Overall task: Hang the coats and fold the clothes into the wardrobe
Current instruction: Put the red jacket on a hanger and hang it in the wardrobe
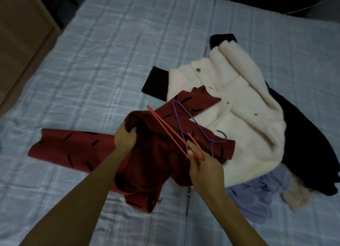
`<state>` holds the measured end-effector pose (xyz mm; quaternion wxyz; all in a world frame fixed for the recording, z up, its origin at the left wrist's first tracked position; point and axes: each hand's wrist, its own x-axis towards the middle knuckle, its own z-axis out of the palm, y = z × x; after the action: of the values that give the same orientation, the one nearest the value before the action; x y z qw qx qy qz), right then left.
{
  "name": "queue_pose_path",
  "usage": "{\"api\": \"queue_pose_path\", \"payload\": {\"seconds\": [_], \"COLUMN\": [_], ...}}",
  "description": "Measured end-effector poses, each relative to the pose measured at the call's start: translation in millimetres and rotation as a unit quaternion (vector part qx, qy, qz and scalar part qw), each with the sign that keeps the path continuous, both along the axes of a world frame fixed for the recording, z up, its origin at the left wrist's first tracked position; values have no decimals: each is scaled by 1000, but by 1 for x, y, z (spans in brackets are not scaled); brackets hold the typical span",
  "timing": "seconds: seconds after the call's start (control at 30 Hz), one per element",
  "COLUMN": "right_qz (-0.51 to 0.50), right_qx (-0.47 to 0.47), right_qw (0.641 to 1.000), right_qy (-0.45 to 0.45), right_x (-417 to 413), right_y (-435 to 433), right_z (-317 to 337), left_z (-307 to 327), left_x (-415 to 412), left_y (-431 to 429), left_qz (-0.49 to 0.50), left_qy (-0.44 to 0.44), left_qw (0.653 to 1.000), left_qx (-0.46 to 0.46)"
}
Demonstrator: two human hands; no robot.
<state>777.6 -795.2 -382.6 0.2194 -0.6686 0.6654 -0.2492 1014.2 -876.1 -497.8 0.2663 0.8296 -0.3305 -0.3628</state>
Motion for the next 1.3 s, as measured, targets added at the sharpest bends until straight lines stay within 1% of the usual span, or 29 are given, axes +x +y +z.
{"api": "queue_pose_path", "payload": {"seconds": [0.07,0.13,0.23,0.37,0.47,0.63,0.7,0.83,0.9,0.97,1.03,1.13,1.2,1.3], "right_qz": [-8,-13,-20,-18,-22,-25,-16,-12,-16,-18,-17,-2,9,34], "right_qx": [7,-1,-19,-63,-121,-166,-187,-230,-249,-267,-286,-306,-310,-315], "right_qw": [1000,999,999,997,992,985,981,970,962,952,939,923,918,918], "right_qy": [-16,-35,-45,-43,-28,-42,-54,-82,-112,-150,-192,-234,-246,-240], "right_x": [1,3,7,5,2,-1,-2,-4,-6,-7,-8,-10,-10,-8], "right_y": [0,3,15,36,46,66,76,95,103,110,117,130,137,146], "right_z": [11,28,57,105,147,209,230,276,301,324,343,361,365,361], "left_z": [24,46,90,170,235,341,386,474,513,543,561,558,545,526], "left_x": [12,23,25,8,1,-1,2,8,4,-5,-19,-38,-50,-66], "left_y": [5,6,4,10,18,40,50,73,85,99,114,133,147,171], "left_qz": [-18,-47,-68,-81,-60,-62,-55,-78,-101,-131,-158,-197,-227,-263], "left_qy": [-25,-29,-23,-9,-14,-60,-77,-90,-95,-110,-123,-126,-123,-111], "left_qw": [997,988,978,956,946,924,913,881,869,850,835,836,840,843], "left_qx": [-77,-145,-197,-281,-320,-373,-398,-458,-474,-499,-513,-496,-478,-456]}}
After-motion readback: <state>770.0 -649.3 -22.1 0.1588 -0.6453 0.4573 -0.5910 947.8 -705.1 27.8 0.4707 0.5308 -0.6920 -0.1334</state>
